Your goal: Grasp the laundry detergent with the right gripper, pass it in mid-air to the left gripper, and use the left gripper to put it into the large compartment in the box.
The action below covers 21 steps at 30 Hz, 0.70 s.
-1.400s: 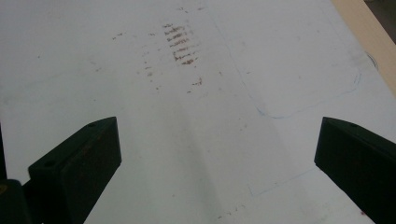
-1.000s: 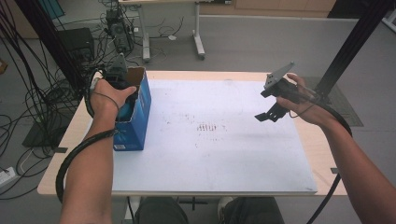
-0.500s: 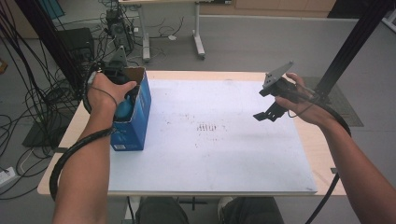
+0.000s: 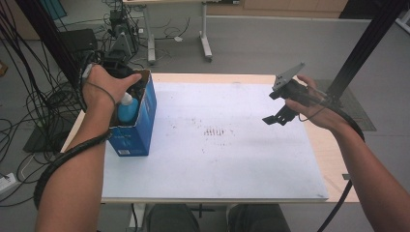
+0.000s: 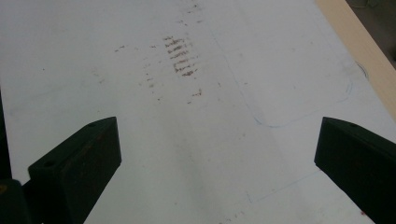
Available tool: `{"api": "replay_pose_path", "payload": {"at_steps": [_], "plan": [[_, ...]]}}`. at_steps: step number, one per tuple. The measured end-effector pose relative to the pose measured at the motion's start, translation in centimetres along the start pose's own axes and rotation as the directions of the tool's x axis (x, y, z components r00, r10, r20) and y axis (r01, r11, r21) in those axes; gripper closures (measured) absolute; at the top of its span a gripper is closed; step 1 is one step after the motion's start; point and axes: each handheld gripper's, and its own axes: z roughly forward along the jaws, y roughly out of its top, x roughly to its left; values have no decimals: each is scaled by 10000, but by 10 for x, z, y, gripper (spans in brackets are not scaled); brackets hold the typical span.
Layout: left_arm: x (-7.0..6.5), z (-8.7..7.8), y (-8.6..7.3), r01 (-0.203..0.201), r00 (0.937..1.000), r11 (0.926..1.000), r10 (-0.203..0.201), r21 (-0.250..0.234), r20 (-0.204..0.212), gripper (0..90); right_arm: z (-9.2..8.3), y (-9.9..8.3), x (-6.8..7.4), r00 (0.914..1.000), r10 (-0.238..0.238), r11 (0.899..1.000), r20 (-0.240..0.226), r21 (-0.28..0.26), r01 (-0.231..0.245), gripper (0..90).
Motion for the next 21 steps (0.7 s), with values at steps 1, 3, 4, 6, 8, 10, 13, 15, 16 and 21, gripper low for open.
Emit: {"api": "replay_pose_path", "payload": {"at_steps": [1, 3, 4, 6, 8, 10, 13, 15, 16, 21], "plan": [[-4, -2, 1, -101, 9999, 9999, 101, -67, 27, 212, 0, 0, -1, 10000, 11, 10000, 25, 24, -11, 3], [-13, -6, 4, -222, 9996, 9996, 224, -167, 175, 201, 0, 0, -3, 9999, 77, 9999, 79, 88, -78, 3], [-17, -7, 6, -340, 9991, 9993, 345, -183, 254, 198, 0, 0, -4, 9999, 136, 9999, 85, 100, -137, 3], [-28, -9, 10, -529, 9981, 9982, 538, -275, 307, 186, -1, -2, -6, 9997, 197, 9997, 113, 158, -199, 3], [-38, -11, 14, -747, 9961, 9966, 763, -360, 442, 165, -1, -3, -8, 9994, 312, 9993, 144, 224, -315, 3], [-49, -13, 19, -989, 9932, 9942, 1012, -421, 580, 150, -2, -5, -11, 9991, 381, 9989, 176, 273, -385, 3], [-64, -14, 26, -1319, 9881, 9896, 1359, -571, 723, 109, -3, -5, -15, 9987, 468, 9983, 216, 334, -475, 3], [-74, -14, 31, -1530, 9840, 9858, 1584, -686, 817, 87, -5, -5, -18, 9984, 493, 9979, 279, 412, -505, 3], [-78, -14, 33, -1613, 9821, 9846, 1669, -676, 877, 82, -6, -5, -18, 9981, 529, 9977, 319, 411, -542, 3], [-96, -10, 40, -1904, 9758, 9786, 1974, -780, 938, 82, -10, -2, -21, 9975, 585, 9972, 406, 437, -603, 3]]}}
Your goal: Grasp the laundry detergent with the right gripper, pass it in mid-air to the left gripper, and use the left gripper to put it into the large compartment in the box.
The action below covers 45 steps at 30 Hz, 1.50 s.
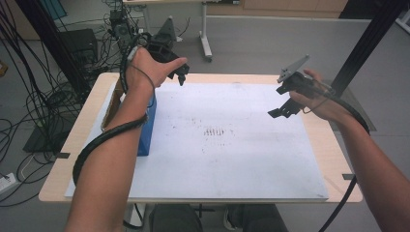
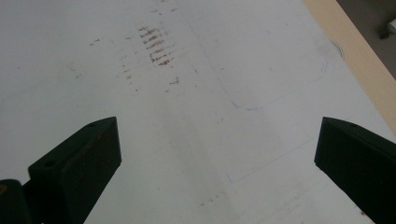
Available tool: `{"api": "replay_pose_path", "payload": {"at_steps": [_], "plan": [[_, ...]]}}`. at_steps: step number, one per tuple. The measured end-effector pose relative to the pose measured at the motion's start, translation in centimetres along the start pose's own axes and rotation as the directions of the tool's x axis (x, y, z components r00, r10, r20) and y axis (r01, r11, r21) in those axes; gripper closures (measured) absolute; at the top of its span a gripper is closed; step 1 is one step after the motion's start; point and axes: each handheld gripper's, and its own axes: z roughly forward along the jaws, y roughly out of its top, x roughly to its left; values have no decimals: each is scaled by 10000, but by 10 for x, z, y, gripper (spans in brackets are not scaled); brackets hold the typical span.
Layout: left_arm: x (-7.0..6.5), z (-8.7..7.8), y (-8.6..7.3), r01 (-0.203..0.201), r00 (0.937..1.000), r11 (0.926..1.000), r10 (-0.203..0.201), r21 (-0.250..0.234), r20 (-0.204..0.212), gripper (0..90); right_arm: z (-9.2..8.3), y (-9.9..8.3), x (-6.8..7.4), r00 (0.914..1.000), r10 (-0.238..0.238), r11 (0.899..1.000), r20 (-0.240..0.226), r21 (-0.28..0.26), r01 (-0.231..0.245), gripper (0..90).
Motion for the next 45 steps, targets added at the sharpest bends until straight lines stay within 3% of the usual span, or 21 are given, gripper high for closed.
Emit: {"api": "replay_pose_path", "payload": {"at_steps": [9, 17, 45], "plan": [[-18, 10, 12, -173, 9998, 9998, 175, -129, 95, 79, -1, 1, -4, 10000, 81, 9999, 6, 126, -81, 3], [-25, 13, 17, -249, 9994, 9995, 253, -186, 221, 78, -3, 0, -4, 9999, 115, 9998, 31, 171, -115, 3], [-24, 13, 17, -363, 9991, 9991, 368, -211, 210, 80, 8, -3, -1, 9998, 82, 9998, -204, 168, -78, 3]]}}
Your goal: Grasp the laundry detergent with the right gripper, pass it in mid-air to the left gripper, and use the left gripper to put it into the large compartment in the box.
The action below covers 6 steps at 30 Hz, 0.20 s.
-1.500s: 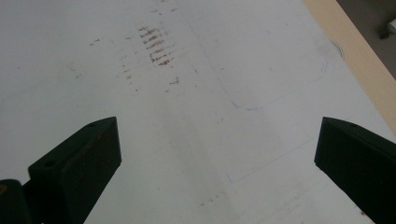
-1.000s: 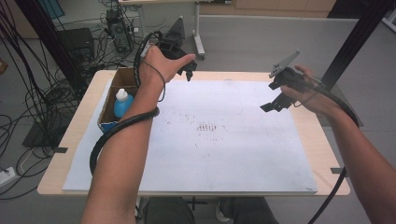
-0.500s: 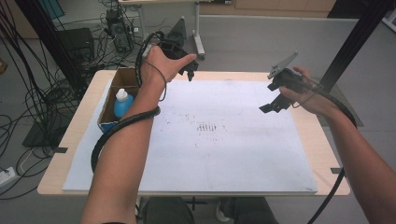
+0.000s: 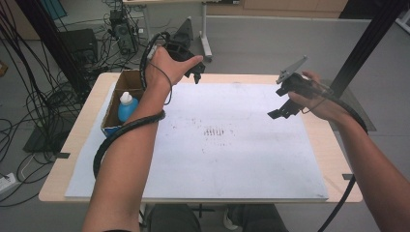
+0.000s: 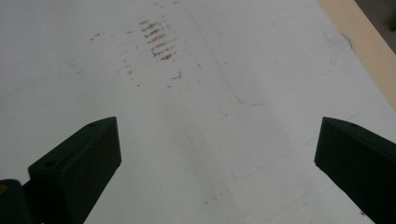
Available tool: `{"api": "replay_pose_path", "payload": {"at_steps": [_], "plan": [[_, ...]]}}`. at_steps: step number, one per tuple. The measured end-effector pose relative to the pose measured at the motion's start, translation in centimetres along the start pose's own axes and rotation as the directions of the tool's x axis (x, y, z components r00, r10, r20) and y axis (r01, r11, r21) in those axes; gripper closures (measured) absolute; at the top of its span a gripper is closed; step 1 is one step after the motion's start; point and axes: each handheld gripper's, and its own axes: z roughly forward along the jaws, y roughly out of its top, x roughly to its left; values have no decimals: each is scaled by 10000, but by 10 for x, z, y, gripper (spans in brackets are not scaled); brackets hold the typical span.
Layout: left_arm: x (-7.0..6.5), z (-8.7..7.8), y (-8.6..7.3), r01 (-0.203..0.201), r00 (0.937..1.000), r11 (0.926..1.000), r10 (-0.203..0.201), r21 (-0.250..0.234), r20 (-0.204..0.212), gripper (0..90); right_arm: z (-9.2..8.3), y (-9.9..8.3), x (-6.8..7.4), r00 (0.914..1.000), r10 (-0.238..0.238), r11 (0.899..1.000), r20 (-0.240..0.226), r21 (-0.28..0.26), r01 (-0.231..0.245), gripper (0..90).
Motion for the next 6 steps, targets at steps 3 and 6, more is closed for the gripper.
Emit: {"api": "replay_pose_path", "payload": {"at_steps": [3, 6], "plan": [[-1, 0, -1, -40, 10000, 10000, 40, -35, 36, 83, 0, 1, 2, 10000, -56, 10000, -40, -15, 56, 3], [-2, 0, -2, -40, 10000, 10000, 40, -33, 55, 85, -1, 1, 2, 10000, -76, 10000, -6, -26, 76, 3]]}}
